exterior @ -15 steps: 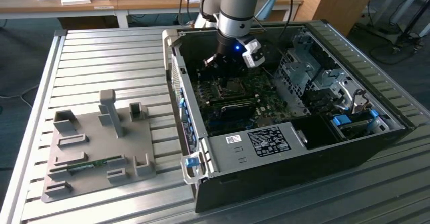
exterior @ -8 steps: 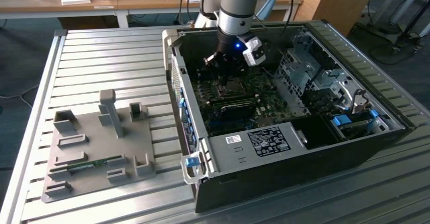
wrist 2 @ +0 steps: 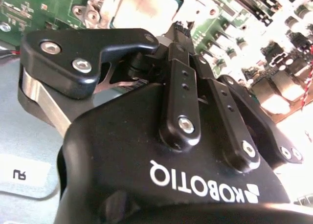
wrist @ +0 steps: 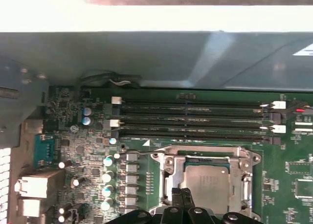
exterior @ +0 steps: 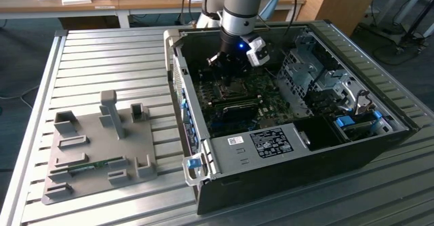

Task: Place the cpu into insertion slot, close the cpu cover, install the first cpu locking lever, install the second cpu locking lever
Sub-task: 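Close the cpu cover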

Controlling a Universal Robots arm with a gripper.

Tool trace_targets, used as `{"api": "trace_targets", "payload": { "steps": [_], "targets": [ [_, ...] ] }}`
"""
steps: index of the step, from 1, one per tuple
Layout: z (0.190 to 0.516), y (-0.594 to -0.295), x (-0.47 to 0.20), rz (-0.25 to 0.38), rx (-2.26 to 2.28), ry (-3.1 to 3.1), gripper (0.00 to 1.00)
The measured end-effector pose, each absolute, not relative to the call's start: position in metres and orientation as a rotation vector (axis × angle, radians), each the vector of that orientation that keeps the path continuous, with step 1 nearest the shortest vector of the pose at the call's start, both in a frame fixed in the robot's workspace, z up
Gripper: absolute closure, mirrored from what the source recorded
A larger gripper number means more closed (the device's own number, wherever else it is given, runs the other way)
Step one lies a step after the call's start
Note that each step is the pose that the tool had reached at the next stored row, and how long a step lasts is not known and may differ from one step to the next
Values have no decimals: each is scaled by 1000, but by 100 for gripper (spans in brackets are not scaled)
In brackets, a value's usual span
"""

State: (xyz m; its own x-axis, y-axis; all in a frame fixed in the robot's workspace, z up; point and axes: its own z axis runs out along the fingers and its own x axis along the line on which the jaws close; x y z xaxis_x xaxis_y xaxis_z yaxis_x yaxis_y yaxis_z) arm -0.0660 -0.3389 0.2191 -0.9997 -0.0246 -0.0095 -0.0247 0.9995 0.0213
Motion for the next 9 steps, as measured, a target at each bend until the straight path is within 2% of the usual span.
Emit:
{"api": "trace_targets", "payload": {
  "steps": [9],
  "targets": [
    [219,-339,-48,33,-36,3132,89]
  ]
}}
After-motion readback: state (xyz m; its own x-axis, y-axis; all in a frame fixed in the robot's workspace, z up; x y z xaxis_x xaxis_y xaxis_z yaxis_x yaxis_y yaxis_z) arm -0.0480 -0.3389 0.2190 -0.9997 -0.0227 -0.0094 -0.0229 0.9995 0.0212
